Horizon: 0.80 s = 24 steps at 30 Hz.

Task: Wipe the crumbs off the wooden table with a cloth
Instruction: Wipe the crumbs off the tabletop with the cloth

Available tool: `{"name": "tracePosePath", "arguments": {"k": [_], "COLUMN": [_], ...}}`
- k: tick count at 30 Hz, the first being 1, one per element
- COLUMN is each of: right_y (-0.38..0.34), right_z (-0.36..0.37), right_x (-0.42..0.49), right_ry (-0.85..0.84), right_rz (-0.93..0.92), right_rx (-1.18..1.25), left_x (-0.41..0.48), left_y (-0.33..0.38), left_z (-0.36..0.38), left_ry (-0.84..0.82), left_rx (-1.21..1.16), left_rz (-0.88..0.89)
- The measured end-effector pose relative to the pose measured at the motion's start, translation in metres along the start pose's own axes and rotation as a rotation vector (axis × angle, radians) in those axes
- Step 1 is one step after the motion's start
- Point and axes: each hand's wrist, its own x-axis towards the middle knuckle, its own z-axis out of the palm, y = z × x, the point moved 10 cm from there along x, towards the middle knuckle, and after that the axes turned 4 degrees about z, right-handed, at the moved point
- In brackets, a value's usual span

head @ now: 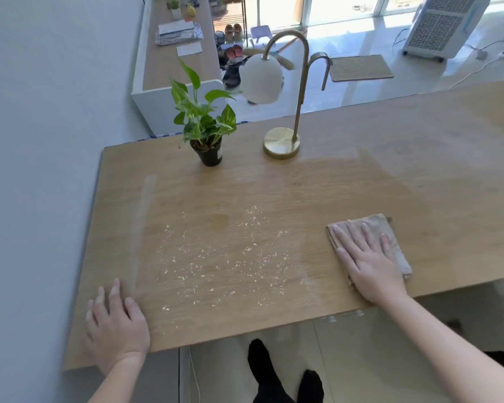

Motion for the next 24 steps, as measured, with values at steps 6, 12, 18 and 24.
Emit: {"name": "tracePosePath", "arguments": {"k": [6,12,18,24], "right_y": [0.037,-0.060,-0.050,-0.078], "right_z": [-0.027,-0.021,-0.016,-0.032], "right_x": [0.015,0.083,0.044,0.134], "right_ry": [0.029,0.054,-0.054,0.059], "right_rz": [0.085,0.163,-0.190,0.183], "right_rx": [0.041,0.064,0.039,0.160], "left_x": [0.001,0.004,0.004,0.004], "left_y": [0.004,-0.004,-0.003,-0.001], "left_z": [-0.001,0.005,0.003,0.001], "left_ry": [-0.006,-0.020,-0.022,-0.015], "left_rx": [-0.001,0.014,0.018,0.023], "left_rz": [0.007,-0.031,-0.035,-0.027]}}
